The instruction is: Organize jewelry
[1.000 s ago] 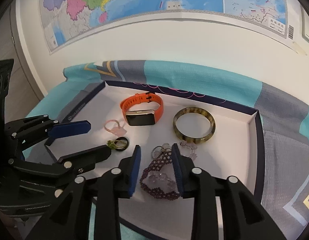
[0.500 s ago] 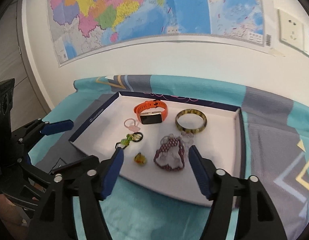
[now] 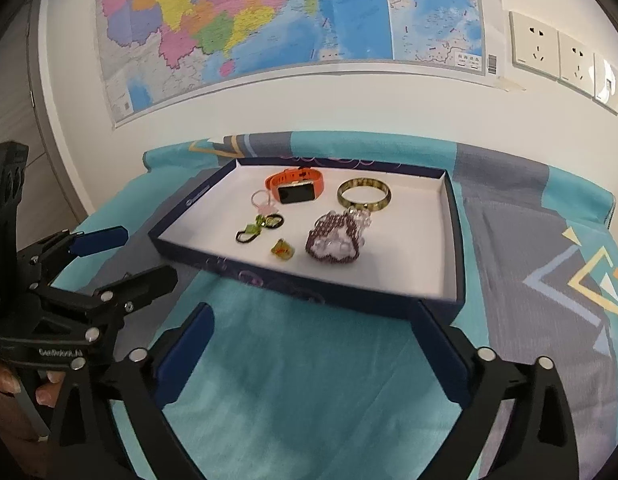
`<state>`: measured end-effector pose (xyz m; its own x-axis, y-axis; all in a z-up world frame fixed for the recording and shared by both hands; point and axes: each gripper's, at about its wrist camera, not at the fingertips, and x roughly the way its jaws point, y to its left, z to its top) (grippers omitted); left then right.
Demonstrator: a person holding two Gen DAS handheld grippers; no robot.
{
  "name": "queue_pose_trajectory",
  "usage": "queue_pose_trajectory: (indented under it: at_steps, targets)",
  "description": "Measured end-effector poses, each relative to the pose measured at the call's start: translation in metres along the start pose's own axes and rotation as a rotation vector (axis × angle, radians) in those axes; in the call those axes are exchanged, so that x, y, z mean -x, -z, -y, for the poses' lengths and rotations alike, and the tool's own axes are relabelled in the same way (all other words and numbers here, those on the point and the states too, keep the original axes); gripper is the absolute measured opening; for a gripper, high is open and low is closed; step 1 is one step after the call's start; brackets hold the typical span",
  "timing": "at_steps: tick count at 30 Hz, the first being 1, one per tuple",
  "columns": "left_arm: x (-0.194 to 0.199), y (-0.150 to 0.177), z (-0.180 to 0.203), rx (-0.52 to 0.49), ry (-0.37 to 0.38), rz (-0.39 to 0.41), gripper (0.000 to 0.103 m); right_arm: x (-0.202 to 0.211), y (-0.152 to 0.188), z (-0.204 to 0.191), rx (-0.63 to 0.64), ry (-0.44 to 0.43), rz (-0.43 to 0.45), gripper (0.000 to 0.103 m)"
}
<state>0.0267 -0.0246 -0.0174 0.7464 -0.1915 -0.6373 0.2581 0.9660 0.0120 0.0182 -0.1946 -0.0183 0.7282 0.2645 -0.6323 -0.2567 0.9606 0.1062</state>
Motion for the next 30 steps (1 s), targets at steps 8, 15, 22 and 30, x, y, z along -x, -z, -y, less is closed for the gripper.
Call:
queue_pose_trajectory:
  at_steps: [8,15,22,30]
  targets:
    - [0.002,0.018,-0.009,0.091,-0.043,-0.028,0.097,0.005,0.018,-0.014,0.023,0.047,-0.014,0.096]
    - [0.0,0.023,-0.015,0.128,-0.059,-0.037,0.097,0.006,0.019,-0.016,0.022,0.071,-0.009,0.096]
    - [0.006,0.022,-0.018,0.132,-0.087,-0.015,0.097,0.008,0.021,-0.014,-0.012,0.068,-0.018,0.096]
    - [0.009,0.022,-0.018,0.125,-0.095,-0.005,0.097,0.008,0.026,-0.015,-0.03,0.075,-0.034,0.096]
